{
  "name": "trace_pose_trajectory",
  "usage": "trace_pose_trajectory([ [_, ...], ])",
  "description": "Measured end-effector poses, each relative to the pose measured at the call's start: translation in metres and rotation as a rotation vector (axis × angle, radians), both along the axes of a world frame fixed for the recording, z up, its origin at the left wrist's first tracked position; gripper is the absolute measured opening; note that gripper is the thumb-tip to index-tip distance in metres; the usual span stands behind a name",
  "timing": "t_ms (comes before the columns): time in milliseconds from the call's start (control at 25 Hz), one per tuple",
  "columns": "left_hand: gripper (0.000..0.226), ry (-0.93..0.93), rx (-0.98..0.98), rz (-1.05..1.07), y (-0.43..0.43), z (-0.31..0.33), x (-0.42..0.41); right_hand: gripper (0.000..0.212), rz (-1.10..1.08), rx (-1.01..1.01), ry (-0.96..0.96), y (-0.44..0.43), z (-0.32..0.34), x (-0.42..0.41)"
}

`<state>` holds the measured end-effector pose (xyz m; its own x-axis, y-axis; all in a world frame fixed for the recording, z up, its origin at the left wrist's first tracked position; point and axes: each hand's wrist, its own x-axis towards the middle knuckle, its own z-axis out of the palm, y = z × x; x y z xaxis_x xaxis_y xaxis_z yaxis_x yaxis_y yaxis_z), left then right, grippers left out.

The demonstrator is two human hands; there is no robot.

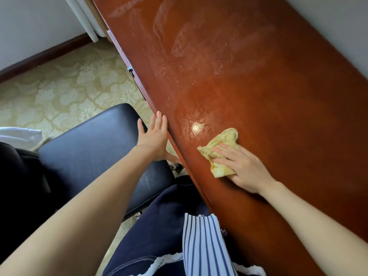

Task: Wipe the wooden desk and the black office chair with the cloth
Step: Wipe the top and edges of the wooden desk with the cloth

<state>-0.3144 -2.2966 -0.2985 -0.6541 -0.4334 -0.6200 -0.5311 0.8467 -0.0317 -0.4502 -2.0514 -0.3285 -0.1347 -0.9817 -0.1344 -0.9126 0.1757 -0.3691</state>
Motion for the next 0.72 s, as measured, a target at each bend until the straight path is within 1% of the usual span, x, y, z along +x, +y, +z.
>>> trace_pose_trajectory([
  [160, 0.144, -0.035, -0.016, -0.032, -0.001, 0.003, -0.003, 0.059, -0.183, 0.011, 0.041, -0.007, 0.002, -0.036],
  [280, 0.144, -0.036, -0.008, -0.036, -0.002, 0.001, -0.003, 0.055, -0.323, 0.078, 0.046, -0.04, 0.002, -0.061],
  [400, 0.14, -0.014, 0.017, -0.037, -0.006, -0.002, -0.001, 0.052, -0.432, 0.165, 0.006, -0.087, 0.003, -0.078],
  [600, 0.128, 0.014, 0.072, -0.024, -0.017, -0.006, 0.002, 0.049, -0.481, 0.317, -0.075, -0.175, 0.004, -0.085],
  [720, 0.123, 0.023, 0.074, -0.031, -0.017, -0.006, 0.003, 0.051, -0.426, 0.343, -0.07, -0.209, 0.004, -0.076],
])
